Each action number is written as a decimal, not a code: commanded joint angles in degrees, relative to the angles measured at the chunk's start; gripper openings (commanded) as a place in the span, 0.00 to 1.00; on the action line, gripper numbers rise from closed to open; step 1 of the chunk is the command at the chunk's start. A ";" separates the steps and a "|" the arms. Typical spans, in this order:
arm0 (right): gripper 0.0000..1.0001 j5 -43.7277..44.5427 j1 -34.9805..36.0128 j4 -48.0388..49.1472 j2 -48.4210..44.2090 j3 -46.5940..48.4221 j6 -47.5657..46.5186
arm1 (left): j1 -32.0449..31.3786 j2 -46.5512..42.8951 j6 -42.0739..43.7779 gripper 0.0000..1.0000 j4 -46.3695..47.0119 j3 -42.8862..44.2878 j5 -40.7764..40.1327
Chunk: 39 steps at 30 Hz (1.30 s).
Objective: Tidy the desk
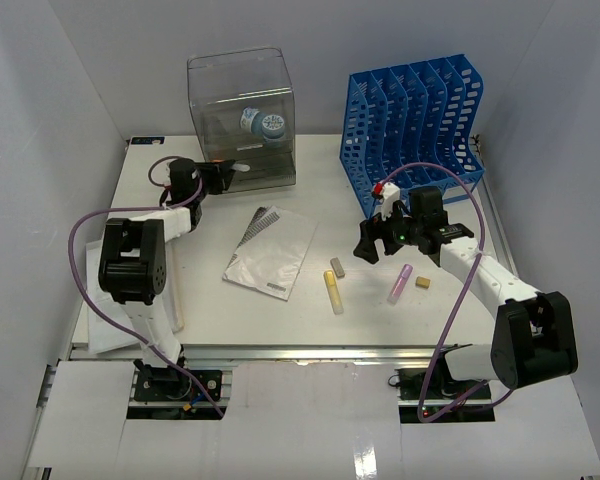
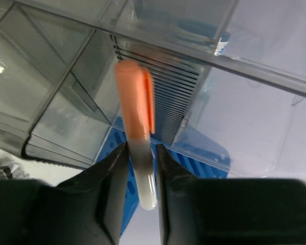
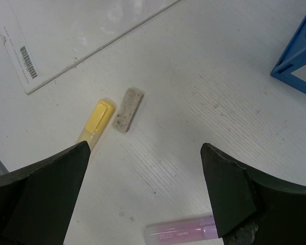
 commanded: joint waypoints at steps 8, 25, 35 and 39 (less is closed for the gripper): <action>0.90 -10.77 -0.77 -2.20 0.23 0.96 -6.45 | 0.00 -2.31 0.75 0.78 4.19 1.10 4.00; 0.95 14.81 25.83 -23.88 10.49 7.64 -5.36 | 18.43 -40.35 45.01 0.98 -4.21 -27.29 34.91; 0.98 25.78 29.98 -14.74 16.03 6.76 7.57 | 18.42 -67.45 70.53 0.98 -35.35 -32.06 8.27; 0.95 25.40 30.87 -14.01 18.25 7.57 8.20 | 18.33 -71.80 72.11 0.98 -38.36 -31.31 5.33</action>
